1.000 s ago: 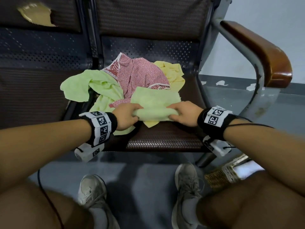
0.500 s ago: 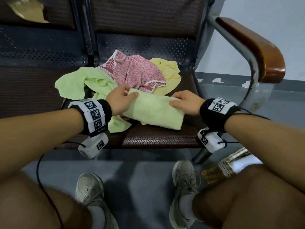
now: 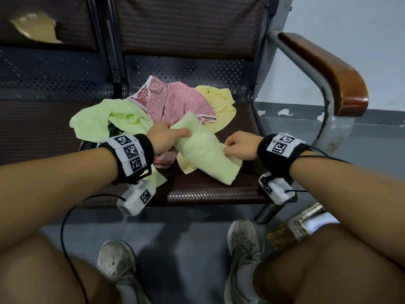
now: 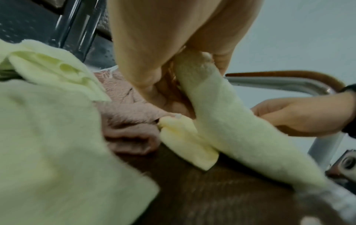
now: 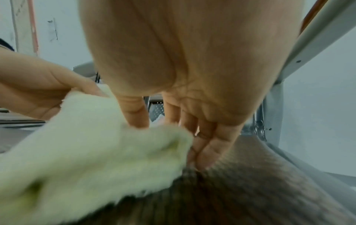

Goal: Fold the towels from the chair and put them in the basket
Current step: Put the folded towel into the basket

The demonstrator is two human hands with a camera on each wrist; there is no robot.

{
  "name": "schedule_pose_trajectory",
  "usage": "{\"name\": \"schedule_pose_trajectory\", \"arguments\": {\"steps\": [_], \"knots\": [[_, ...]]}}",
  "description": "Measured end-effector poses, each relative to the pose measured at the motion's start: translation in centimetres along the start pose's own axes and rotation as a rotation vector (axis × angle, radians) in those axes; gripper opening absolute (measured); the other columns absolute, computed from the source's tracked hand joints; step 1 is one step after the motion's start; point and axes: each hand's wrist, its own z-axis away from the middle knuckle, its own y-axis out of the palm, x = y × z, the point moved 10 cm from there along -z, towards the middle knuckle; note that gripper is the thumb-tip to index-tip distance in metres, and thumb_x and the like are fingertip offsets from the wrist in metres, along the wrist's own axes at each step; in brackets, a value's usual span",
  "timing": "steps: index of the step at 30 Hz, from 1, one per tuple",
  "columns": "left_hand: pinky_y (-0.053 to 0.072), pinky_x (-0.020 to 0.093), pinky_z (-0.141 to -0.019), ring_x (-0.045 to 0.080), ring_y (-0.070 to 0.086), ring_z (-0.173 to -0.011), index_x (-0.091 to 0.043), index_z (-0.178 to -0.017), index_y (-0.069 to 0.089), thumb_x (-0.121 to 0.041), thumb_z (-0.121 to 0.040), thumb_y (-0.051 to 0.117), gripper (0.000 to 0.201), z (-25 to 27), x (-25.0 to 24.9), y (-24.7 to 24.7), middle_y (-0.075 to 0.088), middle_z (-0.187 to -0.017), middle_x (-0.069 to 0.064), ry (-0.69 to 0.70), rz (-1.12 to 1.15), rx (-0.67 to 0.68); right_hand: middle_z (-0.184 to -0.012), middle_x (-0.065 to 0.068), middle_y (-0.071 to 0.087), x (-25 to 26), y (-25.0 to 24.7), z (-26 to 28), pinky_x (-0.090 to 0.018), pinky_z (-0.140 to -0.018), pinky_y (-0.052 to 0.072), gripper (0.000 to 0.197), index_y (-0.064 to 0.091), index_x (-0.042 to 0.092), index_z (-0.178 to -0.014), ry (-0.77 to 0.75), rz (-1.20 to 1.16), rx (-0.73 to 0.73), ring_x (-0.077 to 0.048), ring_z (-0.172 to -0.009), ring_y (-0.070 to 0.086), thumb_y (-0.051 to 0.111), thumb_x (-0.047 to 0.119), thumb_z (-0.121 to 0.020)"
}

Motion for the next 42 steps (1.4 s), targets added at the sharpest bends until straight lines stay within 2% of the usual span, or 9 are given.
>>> {"name": "schedule_pose_trajectory", "arguments": {"steps": [3, 6, 11, 14, 17, 23, 33, 38, 42], "knots": [[0.056, 0.031, -0.066, 0.022, 0.066, -0.079, -0.02, -0.083, 0.058, -0.01, -0.072, 0.078, 0.024, 0.7, -4.3, 0.8, 0.067, -0.087, 0.005, 0.157, 0.152, 0.025, -0.101, 0.003, 0.067, 2.0, -2.3, 1.0, -0.022, -0.072, 0.048, 0.031, 0.062, 0.017, -0.119, -0.113, -0.297, -0.116, -0.016, -0.092, 0.063, 0.06, 0.023, -0.088], [0.051, 0.019, -0.055, 0.012, 0.067, -0.071, -0.02, -0.095, 0.065, 0.0, -0.078, 0.069, 0.026, 2.0, -7.4, 2.7, 0.07, -0.079, -0.003, 0.223, 0.241, 0.166, -0.129, -0.002, 0.063, 4.0, -5.1, 2.7, -0.027, -0.095, 0.05, 0.081, 0.04, 0.02, -0.147, -0.239, -0.804, -0.231, -0.015, -0.115, 0.063, 0.076, 0.036, -0.077], [0.052, 0.03, -0.077, 0.019, 0.068, -0.099, -0.016, -0.121, 0.063, -0.011, -0.083, 0.069, 0.038, 3.5, -9.3, 5.3, 0.072, -0.11, 0.004, 0.242, 0.281, 0.215, -0.096, 0.001, 0.074, 2.8, -7.5, 6.9, -0.025, -0.072, 0.053, 0.023, 0.069, 0.01, -0.109, -0.225, -0.875, -0.415, -0.011, -0.085, 0.071, 0.073, 0.02, -0.088], [0.05, 0.034, -0.09, 0.015, 0.066, -0.108, -0.02, -0.131, 0.054, -0.03, -0.082, 0.076, 0.055, 4.7, -8.3, 9.3, 0.069, -0.12, -0.001, 0.213, 0.155, 0.368, -0.105, -0.007, 0.073, -0.8, -8.0, 9.4, -0.031, -0.077, 0.057, 0.027, 0.066, 0.005, -0.116, -0.137, -0.979, -0.445, -0.018, -0.09, 0.07, 0.065, 0.022, -0.094], [0.05, 0.039, -0.102, 0.016, 0.064, -0.114, -0.015, -0.134, 0.054, -0.022, -0.08, 0.078, 0.059, 6.9, -7.2, 14.4, 0.068, -0.125, -0.001, 0.217, -0.057, 0.569, -0.111, -0.009, 0.072, -3.9, -8.9, 13.0, -0.032, -0.079, 0.059, 0.029, 0.063, 0.006, -0.121, -0.062, -1.06, -0.455, -0.019, -0.093, 0.07, 0.06, 0.023, -0.098], [0.057, 0.025, -0.084, 0.011, 0.071, -0.102, -0.02, -0.116, 0.065, -0.014, -0.085, 0.074, 0.033, 11.8, -8.6, 26.1, 0.074, -0.112, -0.007, 0.252, -0.095, 0.833, -0.113, -0.007, 0.073, -14.4, -9.1, 22.0, -0.033, -0.083, 0.059, 0.028, 0.066, 0.008, -0.12, 0.12, -1.073, -0.552, -0.02, -0.098, 0.071, 0.061, 0.022, -0.097], [0.058, 0.036, -0.08, 0.022, 0.069, -0.09, -0.015, -0.103, 0.062, -0.021, -0.081, 0.073, 0.026, 17.5, -0.9, 48.8, 0.069, -0.104, 0.004, 0.159, -0.379, 0.953, -0.089, -0.006, 0.067, -39.4, 4.7, 35.1, -0.04, -0.081, 0.057, 0.006, 0.066, 0.015, -0.083, 0.66, -1.112, -0.75, -0.024, -0.081, 0.066, 0.067, 0.017, -0.089], [0.046, 0.028, -0.064, 0.025, 0.062, -0.089, -0.016, -0.094, 0.057, -0.026, -0.086, 0.065, 0.015, 17.9, 4.5, 54.1, 0.062, -0.093, 0.001, 0.098, -0.535, 0.939, -0.118, -0.015, 0.067, -45.5, 12.1, 34.0, -0.04, -0.082, 0.058, 0.035, 0.061, 0.004, -0.127, 0.763, -1.181, -0.655, -0.027, -0.097, 0.068, 0.061, 0.016, -0.094], [0.051, 0.039, -0.093, 0.03, 0.061, -0.107, -0.006, -0.127, 0.055, -0.027, -0.087, 0.063, 0.045, 18.3, 7.1, 56.6, 0.062, -0.12, 0.008, -0.015, -0.582, 0.982, -0.118, -0.015, 0.061, -47.8, 14.5, 32.5, -0.044, -0.083, 0.057, 0.044, 0.051, 0.008, -0.138, 0.876, -1.086, -0.619, -0.032, -0.103, 0.063, 0.053, 0.018, -0.095]]}}
